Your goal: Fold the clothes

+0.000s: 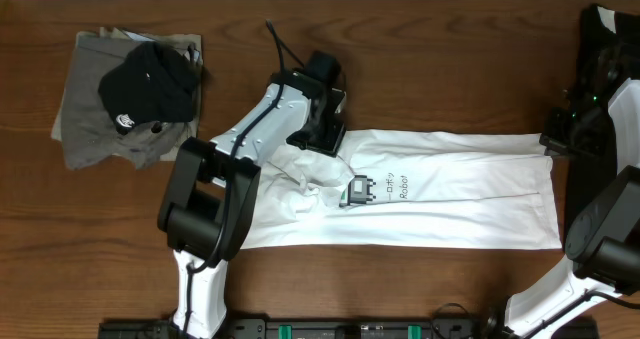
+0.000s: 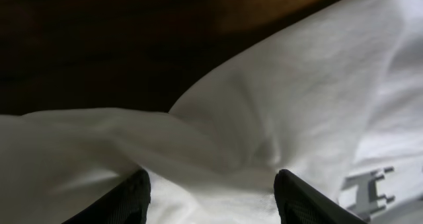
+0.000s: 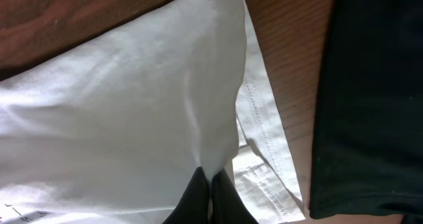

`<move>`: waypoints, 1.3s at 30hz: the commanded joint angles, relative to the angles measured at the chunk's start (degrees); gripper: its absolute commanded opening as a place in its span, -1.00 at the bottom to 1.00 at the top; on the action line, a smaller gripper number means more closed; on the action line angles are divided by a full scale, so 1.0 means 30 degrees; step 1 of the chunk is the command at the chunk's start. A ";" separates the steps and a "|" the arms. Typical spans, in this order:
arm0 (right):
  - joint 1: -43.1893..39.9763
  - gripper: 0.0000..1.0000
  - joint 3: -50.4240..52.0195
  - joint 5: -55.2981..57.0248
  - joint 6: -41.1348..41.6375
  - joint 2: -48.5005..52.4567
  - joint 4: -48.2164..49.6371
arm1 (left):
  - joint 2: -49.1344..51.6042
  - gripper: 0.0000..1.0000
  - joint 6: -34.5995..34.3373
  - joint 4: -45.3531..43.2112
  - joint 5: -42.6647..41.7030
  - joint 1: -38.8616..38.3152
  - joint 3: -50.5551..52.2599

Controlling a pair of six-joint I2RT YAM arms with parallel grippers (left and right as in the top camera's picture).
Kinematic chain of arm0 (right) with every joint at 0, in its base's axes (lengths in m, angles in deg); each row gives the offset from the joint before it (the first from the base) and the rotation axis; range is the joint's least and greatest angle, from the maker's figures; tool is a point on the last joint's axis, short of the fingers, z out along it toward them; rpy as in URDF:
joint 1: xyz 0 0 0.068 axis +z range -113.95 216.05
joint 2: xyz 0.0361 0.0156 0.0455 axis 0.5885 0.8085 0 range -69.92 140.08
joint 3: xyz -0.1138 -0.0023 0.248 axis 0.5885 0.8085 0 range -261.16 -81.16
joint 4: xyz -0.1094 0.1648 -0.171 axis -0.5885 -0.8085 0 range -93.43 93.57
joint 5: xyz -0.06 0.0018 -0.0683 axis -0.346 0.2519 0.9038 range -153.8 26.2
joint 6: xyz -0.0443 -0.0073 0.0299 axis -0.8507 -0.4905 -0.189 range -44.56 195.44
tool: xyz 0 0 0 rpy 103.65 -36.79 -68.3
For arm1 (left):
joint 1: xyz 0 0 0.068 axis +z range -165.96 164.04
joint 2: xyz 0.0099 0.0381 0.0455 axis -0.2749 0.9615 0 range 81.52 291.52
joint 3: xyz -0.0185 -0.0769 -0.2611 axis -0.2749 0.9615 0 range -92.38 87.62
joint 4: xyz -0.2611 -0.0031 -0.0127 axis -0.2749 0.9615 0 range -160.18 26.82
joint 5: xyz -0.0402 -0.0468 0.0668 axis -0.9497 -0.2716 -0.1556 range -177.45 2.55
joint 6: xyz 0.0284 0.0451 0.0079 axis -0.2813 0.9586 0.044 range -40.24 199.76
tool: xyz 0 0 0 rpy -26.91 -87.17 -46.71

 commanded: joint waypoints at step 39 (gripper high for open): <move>-0.0051 -0.98 -0.0058 -0.0277 -0.0233 0.0000 -0.0175 | -0.4124 -0.88 -0.0699 1.0200 0.3752 0.0124 -0.0233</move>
